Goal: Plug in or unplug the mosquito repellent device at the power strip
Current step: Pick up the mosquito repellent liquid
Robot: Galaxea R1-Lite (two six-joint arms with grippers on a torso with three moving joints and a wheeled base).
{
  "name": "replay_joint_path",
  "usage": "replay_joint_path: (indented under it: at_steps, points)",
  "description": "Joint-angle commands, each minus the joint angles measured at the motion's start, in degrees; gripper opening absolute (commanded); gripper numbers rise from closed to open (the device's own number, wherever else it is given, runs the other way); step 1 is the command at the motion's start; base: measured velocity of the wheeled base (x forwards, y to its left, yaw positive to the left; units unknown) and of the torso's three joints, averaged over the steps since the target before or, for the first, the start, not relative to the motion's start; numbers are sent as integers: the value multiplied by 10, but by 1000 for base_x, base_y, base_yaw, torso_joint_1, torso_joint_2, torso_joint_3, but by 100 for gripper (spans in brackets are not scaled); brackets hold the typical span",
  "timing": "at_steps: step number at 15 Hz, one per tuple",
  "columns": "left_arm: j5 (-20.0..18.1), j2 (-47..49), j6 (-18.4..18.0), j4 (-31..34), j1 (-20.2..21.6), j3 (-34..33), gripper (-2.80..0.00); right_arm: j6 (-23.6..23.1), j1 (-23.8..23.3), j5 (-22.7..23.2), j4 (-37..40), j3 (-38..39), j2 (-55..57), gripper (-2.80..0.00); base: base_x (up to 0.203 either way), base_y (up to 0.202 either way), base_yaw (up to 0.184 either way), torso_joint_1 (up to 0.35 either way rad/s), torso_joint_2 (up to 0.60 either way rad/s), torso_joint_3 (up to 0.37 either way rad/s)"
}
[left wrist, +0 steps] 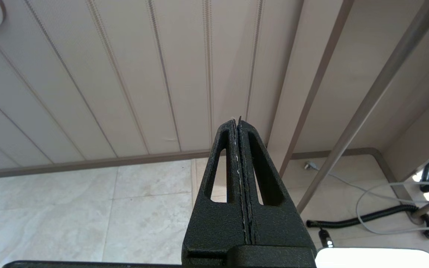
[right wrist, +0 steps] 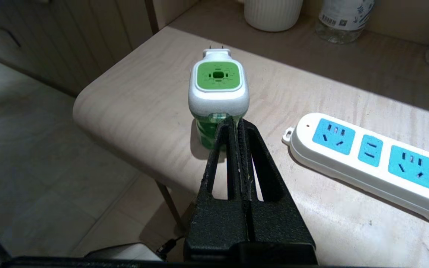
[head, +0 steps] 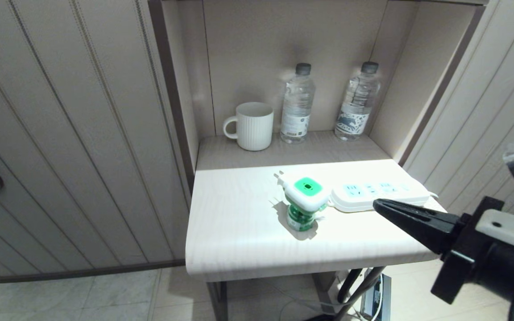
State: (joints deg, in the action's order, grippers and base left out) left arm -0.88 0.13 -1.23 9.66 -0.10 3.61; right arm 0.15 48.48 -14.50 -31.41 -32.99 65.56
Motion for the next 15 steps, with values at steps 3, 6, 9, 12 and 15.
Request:
replay_joint_path:
  at_steps: [3, 6, 9, 12, 15]
  points:
    - [0, 0, 0, 1, 0, 0, -280, -46, 96, -113, -158, 55, 61, -280, 0, 0, 0, 0, 0, 0]
    - [0, 0, 0, 1, 0, 0, -280, -53, 97, -115, -164, 59, 64, -280, 0, 0, 0, 0, 0, 0]
    - [0, 0, 0, 0, 0, 0, -280, -54, 95, -117, -165, 61, 62, 0, 0, 0, 0, 0, 0, 0]
    - [0, 0, 0, 0, 0, 0, -280, -47, 93, -118, -168, 64, 62, 0, 0, 0, 0, 0, 0, 0]
    - [0, 0, 0, 0, 0, 0, -280, -41, 91, -138, -247, 81, 66, 0, 0, 0, 0, 0, 0, 0]
